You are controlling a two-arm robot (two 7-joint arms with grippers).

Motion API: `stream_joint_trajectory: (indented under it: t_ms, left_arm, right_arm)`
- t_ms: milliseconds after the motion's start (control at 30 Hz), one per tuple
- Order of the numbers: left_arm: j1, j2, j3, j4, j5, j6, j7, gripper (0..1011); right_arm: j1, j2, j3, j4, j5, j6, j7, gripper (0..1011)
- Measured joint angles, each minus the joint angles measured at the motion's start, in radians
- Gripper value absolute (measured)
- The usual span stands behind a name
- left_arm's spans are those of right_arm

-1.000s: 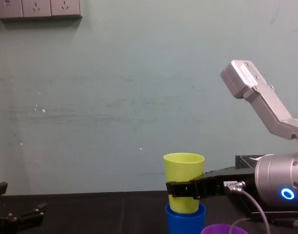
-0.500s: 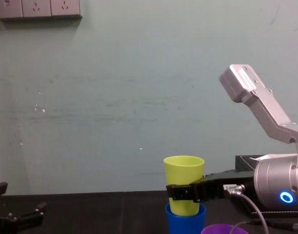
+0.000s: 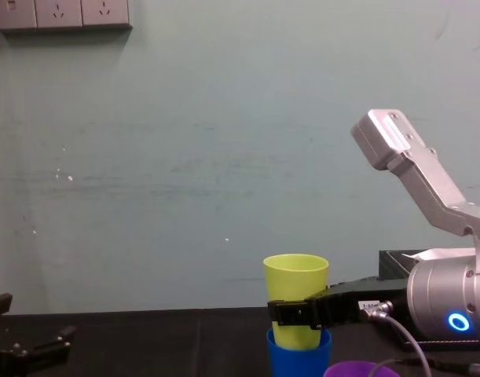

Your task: Stack the three plastic cups sequentially using one hand.

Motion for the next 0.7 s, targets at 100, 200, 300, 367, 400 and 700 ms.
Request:
stream_joint_trajectory:
  t_ms: [100, 200, 300, 367, 400, 700]
  left_arm:
    - [0.0, 0.0, 0.0, 0.0, 0.0, 0.0, 0.0, 1000]
    - [0.0, 0.0, 0.0, 0.0, 0.0, 0.0, 0.0, 1000]
    - [0.0, 0.0, 0.0, 0.0, 0.0, 0.0, 0.0, 1000]
    - [0.0, 0.0, 0.0, 0.0, 0.0, 0.0, 0.0, 1000]
    - [0.0, 0.0, 0.0, 0.0, 0.0, 0.0, 0.0, 1000]
    - [0.0, 0.0, 0.0, 0.0, 0.0, 0.0, 0.0, 1000]
  right_arm:
    - [0.001, 0.0, 0.0, 0.002, 0.0, -0.001, 0.001, 706]
    - [0.001, 0.0, 0.0, 0.002, 0.0, -0.001, 0.001, 707]
    - [0.001, 0.0, 0.0, 0.001, 0.0, -0.001, 0.001, 707]
    - [0.001, 0.0, 0.0, 0.0, 0.0, -0.001, 0.001, 718]
    - [0.001, 0.0, 0.0, 0.0, 0.0, -0.001, 0.001, 743]
    - [0.0, 0.0, 0.0, -0.001, 0.0, 0.0, 0.002, 973]
